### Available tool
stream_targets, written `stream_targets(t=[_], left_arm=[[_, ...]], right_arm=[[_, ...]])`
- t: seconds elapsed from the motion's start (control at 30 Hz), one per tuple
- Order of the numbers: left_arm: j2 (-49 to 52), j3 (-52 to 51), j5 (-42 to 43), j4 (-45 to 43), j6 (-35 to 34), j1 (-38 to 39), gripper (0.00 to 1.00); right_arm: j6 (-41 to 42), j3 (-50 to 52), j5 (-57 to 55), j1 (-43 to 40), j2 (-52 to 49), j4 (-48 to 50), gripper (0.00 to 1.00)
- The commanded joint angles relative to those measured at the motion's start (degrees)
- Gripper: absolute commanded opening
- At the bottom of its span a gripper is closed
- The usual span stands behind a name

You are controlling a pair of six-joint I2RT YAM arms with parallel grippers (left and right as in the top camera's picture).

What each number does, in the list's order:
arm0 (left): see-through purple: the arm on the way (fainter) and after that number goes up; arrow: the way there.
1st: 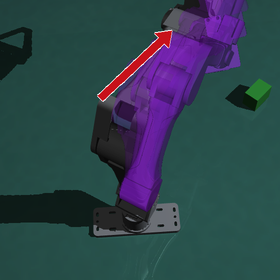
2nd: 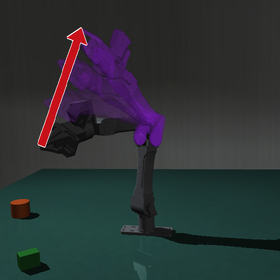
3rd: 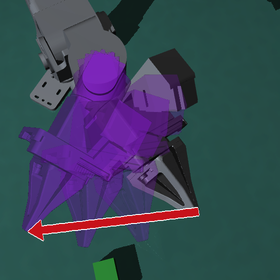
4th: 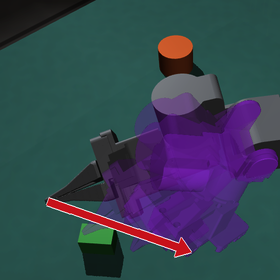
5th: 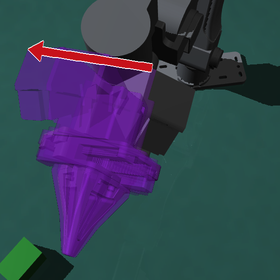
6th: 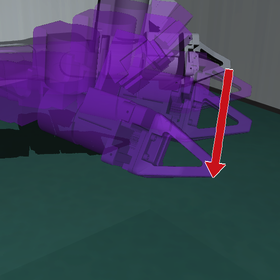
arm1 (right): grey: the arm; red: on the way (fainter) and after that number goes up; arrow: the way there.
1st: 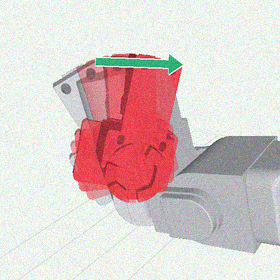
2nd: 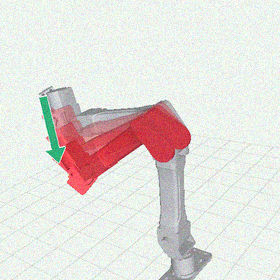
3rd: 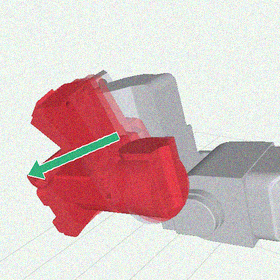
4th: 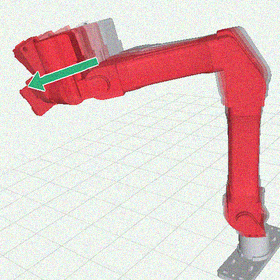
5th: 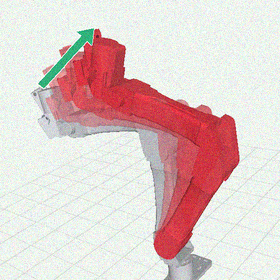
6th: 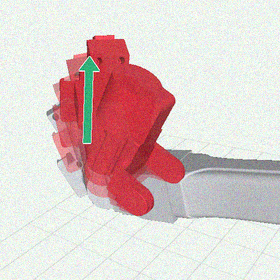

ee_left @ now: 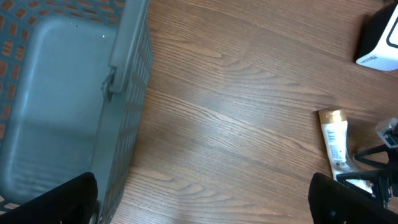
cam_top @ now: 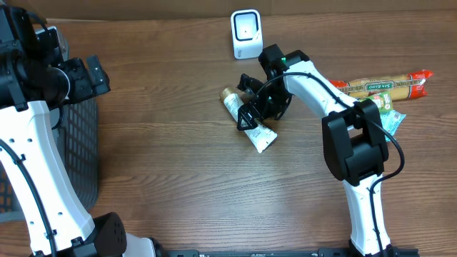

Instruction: Scan the item barcode

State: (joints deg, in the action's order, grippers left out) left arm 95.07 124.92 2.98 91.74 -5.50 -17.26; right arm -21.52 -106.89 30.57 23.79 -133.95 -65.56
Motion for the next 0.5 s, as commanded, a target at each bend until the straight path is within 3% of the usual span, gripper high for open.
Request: stream_targets(t=[0.0,0.07,0.13,0.23,0.27,0.33,0.47], left_arm=[[0.1,0.9,0.0,-0.1,1.2,0.0,1.00],[0.1,0.9,0.0,-0.1,1.2,0.0,1.00],[0.1,0.9,0.0,-0.1,1.2,0.0,1.00],[0.1,0.9,0.0,-0.1,1.2,0.0,1.00],[0.1,0.9,0.0,-0.1,1.2,0.0,1.00],[0.1,0.9,0.0,-0.1,1.2,0.0,1.00],[0.1,0.9,0.0,-0.1,1.2,0.0,1.00]], right_arm=[[2.4,2.2,-1.2,0.7,0.9,2.1,1.00],[3.8,3.1,-1.9,0.7,0.9,3.2,1.00],[5.2,3.8,-2.1,0.7,0.9,3.8,0.93],[5.7,3.8,-2.5,0.7,0.8,3.8,0.72],[6.0,4.0,-2.8,0.7,0.7,3.8,0.55],[6.7,4.2,-3.8,0.7,0.5,3.6,0.36],[6.8,4.2,-4.4,0.8,0.0,2.5,0.24]])
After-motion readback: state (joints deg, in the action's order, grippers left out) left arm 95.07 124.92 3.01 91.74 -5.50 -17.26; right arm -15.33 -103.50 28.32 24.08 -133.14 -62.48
